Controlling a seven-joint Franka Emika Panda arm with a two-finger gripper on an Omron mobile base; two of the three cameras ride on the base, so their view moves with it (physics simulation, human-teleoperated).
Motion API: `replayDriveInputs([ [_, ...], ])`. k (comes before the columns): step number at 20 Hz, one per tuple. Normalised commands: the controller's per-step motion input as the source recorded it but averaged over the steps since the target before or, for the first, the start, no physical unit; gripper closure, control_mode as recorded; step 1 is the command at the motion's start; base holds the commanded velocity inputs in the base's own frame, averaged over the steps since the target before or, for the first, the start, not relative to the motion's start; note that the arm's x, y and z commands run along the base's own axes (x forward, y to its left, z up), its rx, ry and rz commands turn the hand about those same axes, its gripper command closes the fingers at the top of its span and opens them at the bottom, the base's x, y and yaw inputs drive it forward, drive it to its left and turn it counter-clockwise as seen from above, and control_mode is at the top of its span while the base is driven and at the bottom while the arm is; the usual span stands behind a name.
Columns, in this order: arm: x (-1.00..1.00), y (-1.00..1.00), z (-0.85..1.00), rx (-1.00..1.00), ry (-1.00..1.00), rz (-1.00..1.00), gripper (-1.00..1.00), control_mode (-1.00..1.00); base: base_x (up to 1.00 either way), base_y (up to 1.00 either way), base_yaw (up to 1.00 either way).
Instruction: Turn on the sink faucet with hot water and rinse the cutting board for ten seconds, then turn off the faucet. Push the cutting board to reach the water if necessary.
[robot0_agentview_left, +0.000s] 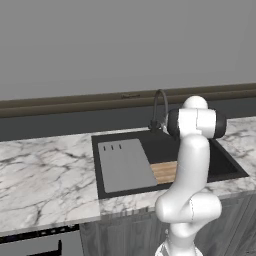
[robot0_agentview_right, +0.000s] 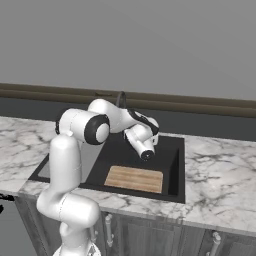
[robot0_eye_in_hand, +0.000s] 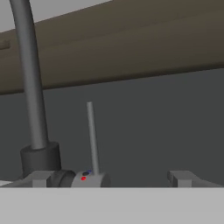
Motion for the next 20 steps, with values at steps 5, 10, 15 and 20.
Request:
replayDriveInputs([
  [5,0.04,0.05,0.0,0.0,0.0,-0.04,-1.0,-1.0,0.0,0.0,0.0],
  [10,0.06,0.09,0.0,0.0,0.0,-0.06,-1.0,-1.0,0.0,0.0,0.0],
  [15,0.03,0.09,0.0,0.0,0.0,-0.06,-1.0,-1.0,0.0,0.0,0.0],
  [20,0.07,0.07,0.0,0.0,0.0,-0.05,-1.0,-1.0,0.0,0.0,0.0],
])
